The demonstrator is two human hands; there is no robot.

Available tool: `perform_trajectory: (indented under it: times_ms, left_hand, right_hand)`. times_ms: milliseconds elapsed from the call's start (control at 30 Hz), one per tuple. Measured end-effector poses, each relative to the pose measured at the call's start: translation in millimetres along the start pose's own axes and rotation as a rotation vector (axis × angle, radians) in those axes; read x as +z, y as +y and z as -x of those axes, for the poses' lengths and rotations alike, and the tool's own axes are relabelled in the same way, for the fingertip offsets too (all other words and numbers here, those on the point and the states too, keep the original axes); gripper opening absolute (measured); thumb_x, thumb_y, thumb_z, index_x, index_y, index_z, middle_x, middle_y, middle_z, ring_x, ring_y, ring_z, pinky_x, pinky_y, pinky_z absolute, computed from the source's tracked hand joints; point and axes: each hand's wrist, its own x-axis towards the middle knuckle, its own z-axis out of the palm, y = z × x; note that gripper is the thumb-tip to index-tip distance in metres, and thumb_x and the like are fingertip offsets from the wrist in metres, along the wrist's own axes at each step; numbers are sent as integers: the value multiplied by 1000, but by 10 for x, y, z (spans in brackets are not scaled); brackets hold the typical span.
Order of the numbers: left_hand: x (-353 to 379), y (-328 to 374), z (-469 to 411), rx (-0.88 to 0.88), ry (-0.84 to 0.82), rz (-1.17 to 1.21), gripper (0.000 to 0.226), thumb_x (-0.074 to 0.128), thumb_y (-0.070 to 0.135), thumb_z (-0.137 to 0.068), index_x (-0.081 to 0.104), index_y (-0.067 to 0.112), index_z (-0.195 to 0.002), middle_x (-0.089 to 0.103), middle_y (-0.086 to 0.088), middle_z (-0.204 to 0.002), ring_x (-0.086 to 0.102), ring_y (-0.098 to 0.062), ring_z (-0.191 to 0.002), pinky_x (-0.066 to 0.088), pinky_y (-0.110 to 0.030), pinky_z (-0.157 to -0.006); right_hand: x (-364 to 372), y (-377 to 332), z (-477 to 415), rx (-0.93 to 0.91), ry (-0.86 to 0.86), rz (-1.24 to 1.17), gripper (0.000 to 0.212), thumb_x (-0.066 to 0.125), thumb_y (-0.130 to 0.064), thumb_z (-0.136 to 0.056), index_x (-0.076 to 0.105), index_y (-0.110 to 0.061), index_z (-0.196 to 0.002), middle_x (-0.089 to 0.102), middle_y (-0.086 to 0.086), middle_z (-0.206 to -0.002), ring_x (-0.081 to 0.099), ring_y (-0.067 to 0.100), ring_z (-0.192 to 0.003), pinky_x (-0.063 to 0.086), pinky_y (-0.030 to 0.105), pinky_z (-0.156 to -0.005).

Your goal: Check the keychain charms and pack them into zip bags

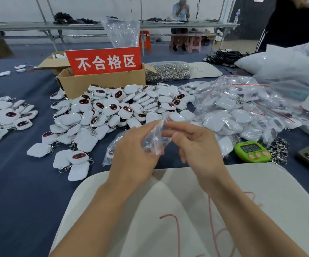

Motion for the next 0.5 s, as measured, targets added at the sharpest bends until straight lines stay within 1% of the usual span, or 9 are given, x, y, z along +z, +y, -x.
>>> perform_trajectory:
  times_ms: [33, 100, 167, 200, 267, 333, 400, 433, 500]
  left_hand:
    - [-13, 6, -9, -19, 30, 44, 41, 75, 33, -90, 61, 65, -111, 70, 24, -96, 63, -2, -95, 48, -15, -81]
    - [-46, 9, -44, -102, 80, 137, 29, 72, 43, -90, 63, 68, -100, 71, 30, -97, 67, -2, -97, 53, -18, -84]
    - [-92, -12, -97, -229, 150, 323, 24, 72, 48, -87, 71, 57, -110, 73, 30, -107, 68, 3, -105, 55, -26, -92]
    - [-133, -26, -133, -275, 206, 428, 29, 71, 49, -84, 73, 50, -113, 74, 27, -111, 68, 4, -108, 55, -24, -92]
    - [-234, -51, -218, -324, 379, 583, 35, 71, 49, -79, 77, 41, -112, 77, 18, -109, 71, -3, -102, 54, -23, -83]
    - [-351, -65, -297, -320, 552, 690, 27, 75, 42, -86, 80, 30, -109, 78, 13, -104, 72, -6, -93, 57, -25, -77]
    - [-435, -79, -342, -275, 664, 668, 22, 73, 35, -92, 78, 28, -112, 77, 19, -99, 70, 4, -86, 57, -16, -71]
    - [-453, -96, -347, -256, 679, 632, 29, 71, 35, -92, 75, 27, -119, 76, 20, -105, 69, 5, -93, 57, -17, -79]
    - [-431, -108, -323, -224, 634, 531, 47, 68, 41, -90, 65, 28, -136, 70, 21, -126, 63, 4, -117, 52, -23, -101]
  right_hand:
    - [-17, -19, 2, -11, 37, -38, 34, 56, 0, -94, 79, -23, -103, 80, -9, -93, 50, 0, -45, 40, 9, -49]
    - [-60, -37, -9, -38, 139, -108, 31, 58, -3, -91, 79, -24, -95, 80, -5, -92, 43, 3, -43, 40, 14, -47]
    - [-111, -29, -32, -23, 208, -154, 25, 60, -6, -88, 79, -22, -90, 80, -1, -87, 42, 8, -45, 43, 17, -52]
    - [-126, -12, -41, 10, 219, -133, 22, 62, -8, -87, 79, -22, -87, 79, 0, -84, 44, 11, -46, 44, 19, -56]
    - [-110, 86, -48, 92, 205, 27, 18, 66, -13, -86, 79, -25, -85, 77, -1, -76, 50, 10, -50, 45, 21, -60]
    - [-17, 216, -36, 88, 167, 279, 17, 68, -16, -88, 79, -28, -92, 73, -10, -70, 56, 3, -54, 44, 13, -58]
    - [116, 336, -46, 28, 85, 516, 26, 64, -18, -91, 75, -28, -112, 75, -15, -90, 64, -1, -77, 44, 5, -68]
    - [173, 386, -54, -8, 26, 632, 35, 62, -20, -92, 70, -27, -126, 73, -9, -108, 64, 2, -96, 44, 7, -82]
    - [234, 443, -106, -67, -47, 751, 51, 61, -22, -94, 55, -24, -145, 60, 1, -139, 50, 14, -132, 35, 21, -107]
